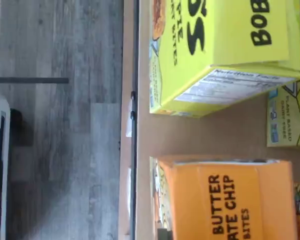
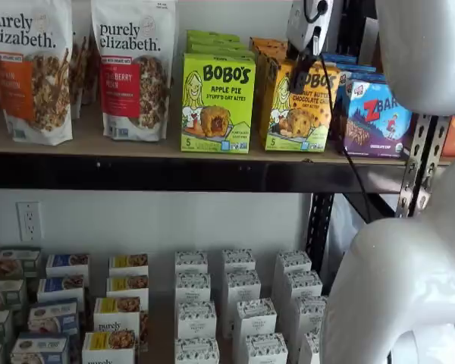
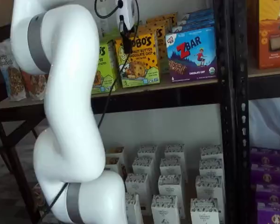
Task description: Pick up the orange box on the top shelf, the fifth box from the left
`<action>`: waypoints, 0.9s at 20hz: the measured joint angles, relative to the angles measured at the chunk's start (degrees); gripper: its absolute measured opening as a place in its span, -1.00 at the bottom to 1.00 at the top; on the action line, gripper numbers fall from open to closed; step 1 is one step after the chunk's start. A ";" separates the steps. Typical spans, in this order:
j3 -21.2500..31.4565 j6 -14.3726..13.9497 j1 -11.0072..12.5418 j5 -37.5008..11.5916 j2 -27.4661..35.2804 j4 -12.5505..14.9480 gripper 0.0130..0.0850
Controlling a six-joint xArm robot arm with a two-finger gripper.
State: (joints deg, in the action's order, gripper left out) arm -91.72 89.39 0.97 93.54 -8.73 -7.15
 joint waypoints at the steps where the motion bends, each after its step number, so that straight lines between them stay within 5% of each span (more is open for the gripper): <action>1: -0.12 0.08 0.14 0.43 -0.12 -0.15 -0.67; 18: 3.46 -0.36 0.67 5.13 -8.23 -1.99 -0.67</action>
State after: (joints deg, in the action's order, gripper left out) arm -88.26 89.03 1.64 98.67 -16.96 -9.14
